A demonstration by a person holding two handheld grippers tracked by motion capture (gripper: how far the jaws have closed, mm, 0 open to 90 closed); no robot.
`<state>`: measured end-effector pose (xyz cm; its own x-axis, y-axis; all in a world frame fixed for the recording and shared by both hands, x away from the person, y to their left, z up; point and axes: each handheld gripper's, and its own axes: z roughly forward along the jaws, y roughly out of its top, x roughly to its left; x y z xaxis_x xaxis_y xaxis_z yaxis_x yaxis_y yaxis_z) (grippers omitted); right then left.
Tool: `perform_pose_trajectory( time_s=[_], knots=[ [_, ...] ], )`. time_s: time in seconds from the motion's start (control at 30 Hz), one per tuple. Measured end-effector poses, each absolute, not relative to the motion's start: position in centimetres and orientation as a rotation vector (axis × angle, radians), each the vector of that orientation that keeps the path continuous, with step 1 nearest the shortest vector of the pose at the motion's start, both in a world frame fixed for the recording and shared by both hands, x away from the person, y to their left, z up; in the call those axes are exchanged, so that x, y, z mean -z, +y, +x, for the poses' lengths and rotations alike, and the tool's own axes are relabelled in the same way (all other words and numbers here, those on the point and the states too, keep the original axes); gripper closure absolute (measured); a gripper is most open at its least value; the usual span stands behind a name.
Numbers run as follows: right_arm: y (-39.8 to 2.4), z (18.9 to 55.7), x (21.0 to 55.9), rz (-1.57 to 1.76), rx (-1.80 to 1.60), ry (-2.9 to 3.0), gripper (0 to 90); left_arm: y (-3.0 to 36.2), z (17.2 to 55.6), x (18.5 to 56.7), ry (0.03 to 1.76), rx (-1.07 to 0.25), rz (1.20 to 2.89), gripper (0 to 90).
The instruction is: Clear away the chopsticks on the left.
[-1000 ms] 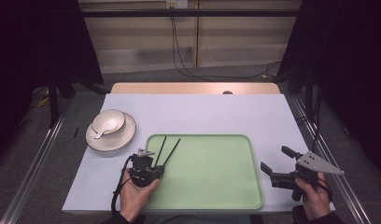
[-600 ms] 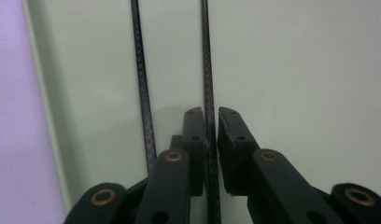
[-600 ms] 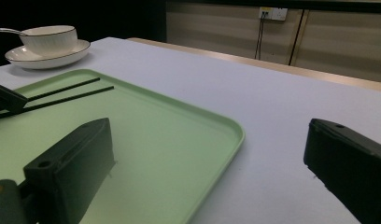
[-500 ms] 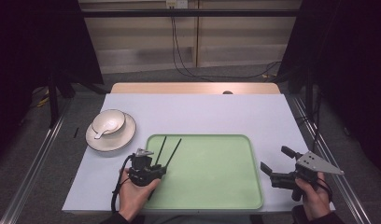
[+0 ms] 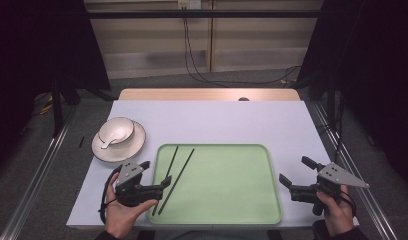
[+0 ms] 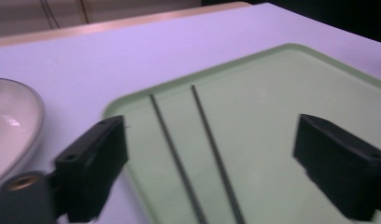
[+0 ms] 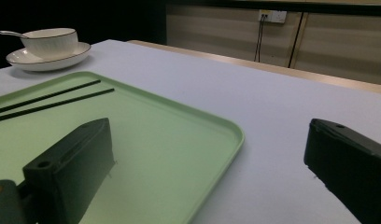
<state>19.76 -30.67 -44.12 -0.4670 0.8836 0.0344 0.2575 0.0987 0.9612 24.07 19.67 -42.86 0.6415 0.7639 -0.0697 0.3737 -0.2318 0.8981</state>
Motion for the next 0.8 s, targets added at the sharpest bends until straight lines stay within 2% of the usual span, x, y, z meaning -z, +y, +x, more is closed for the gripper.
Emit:
perform_pose_trajectory(
  time_s=[0.1,0.27,0.4,0.43,0.5,0.63,0.7,0.8],
  knots=[
    [-30.7,19.8,44.1,1.118,-1.39,1.8,1.0,21.5,23.4,42.9,0.91,-0.506,1.804,1.8],
    [-30.6,19.8,44.1,1.12,-1.388,1.803,1.0,23.3,22.5,42.9,0.951,-0.492,1.767,2.6],
    [-30.7,19.6,44.1,1.127,-1.389,1.792,1.0,24.5,21.7,43.3,0.943,-0.575,1.744,2.2],
    [-30.8,19.6,44.1,1.125,-1.39,1.792,1.0,24.7,21.5,43.4,0.939,-0.558,1.728,1.8],
    [-30.8,19.6,44.1,1.121,-1.387,1.792,1.0,25.1,21.0,43.5,0.955,-0.597,1.704,2.4],
    [-30.8,19.6,44.1,1.124,-1.391,1.798,1.0,25.6,20.7,43.3,0.897,-0.546,1.659,1.3],
    [-30.8,19.6,44.2,1.124,-1.391,1.798,1.0,25.2,20.5,43.1,0.893,-0.593,1.671,2.0],
    [-30.9,19.6,44.1,1.12,-1.384,1.795,1.0,24.9,20.5,43.0,0.894,-0.572,1.646,2.1]
  ],
)
